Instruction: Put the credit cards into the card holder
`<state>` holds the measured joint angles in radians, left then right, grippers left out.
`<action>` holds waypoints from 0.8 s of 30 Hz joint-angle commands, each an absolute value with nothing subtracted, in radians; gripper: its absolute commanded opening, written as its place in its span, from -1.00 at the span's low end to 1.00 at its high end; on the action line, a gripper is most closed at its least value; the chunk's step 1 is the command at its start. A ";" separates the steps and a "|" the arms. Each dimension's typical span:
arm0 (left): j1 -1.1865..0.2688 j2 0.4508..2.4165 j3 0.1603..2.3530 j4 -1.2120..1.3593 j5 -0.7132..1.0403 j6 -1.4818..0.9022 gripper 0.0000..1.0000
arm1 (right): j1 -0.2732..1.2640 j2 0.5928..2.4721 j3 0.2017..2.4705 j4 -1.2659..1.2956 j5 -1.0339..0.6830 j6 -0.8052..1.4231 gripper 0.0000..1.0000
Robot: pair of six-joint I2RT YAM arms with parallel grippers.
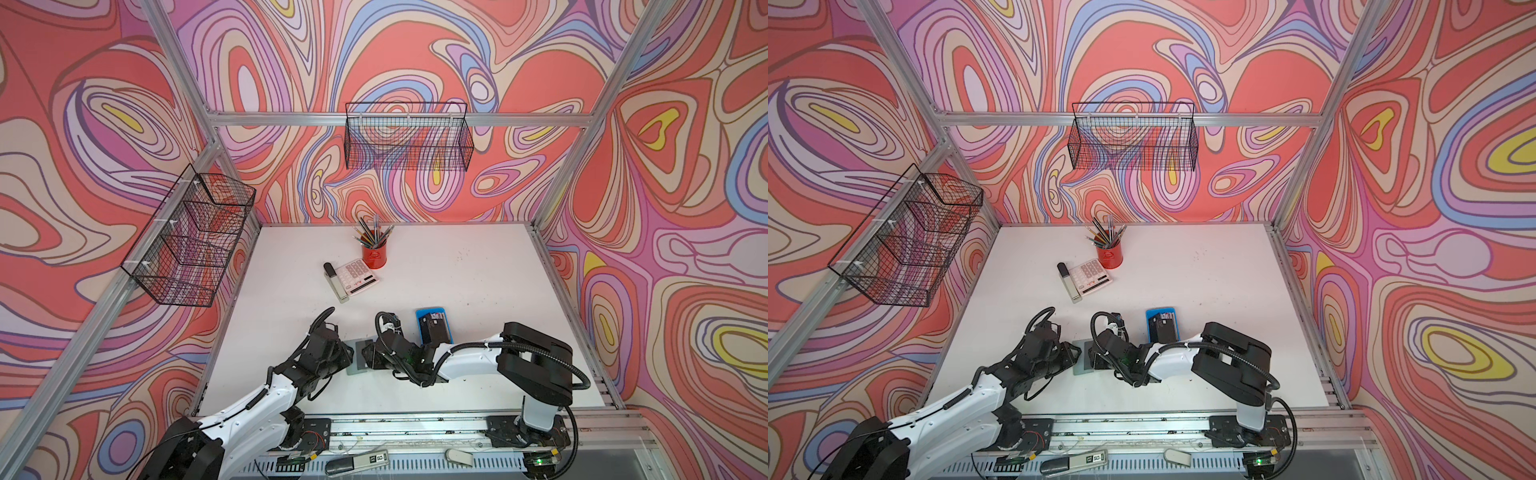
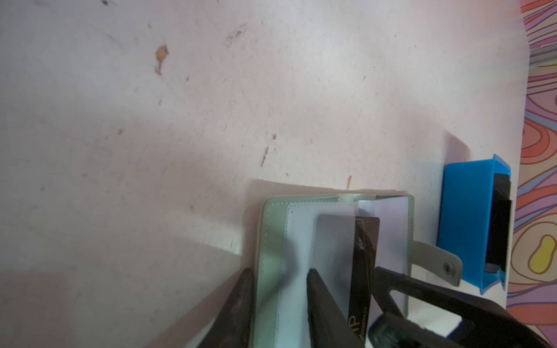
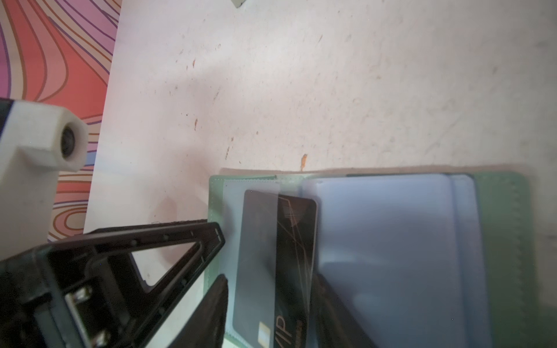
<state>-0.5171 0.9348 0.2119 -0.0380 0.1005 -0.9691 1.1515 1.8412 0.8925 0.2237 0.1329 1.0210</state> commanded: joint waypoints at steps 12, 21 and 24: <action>-0.514 0.973 0.192 -0.003 0.149 -0.959 -0.42 | 1.163 1.913 0.971 0.188 0.122 1.004 -0.15; -0.512 0.946 0.215 -0.075 0.111 -0.947 -0.16 | 1.175 1.837 0.964 0.095 0.230 0.961 0.06; -0.510 0.894 0.232 -0.145 0.087 -0.923 0.01 | 1.175 1.744 0.920 0.075 0.278 0.957 0.18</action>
<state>-0.5152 0.9226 0.2119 -0.0273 0.1219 -0.9516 1.1713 1.8347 0.9516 0.1177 0.1997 0.9688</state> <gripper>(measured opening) 0.477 0.586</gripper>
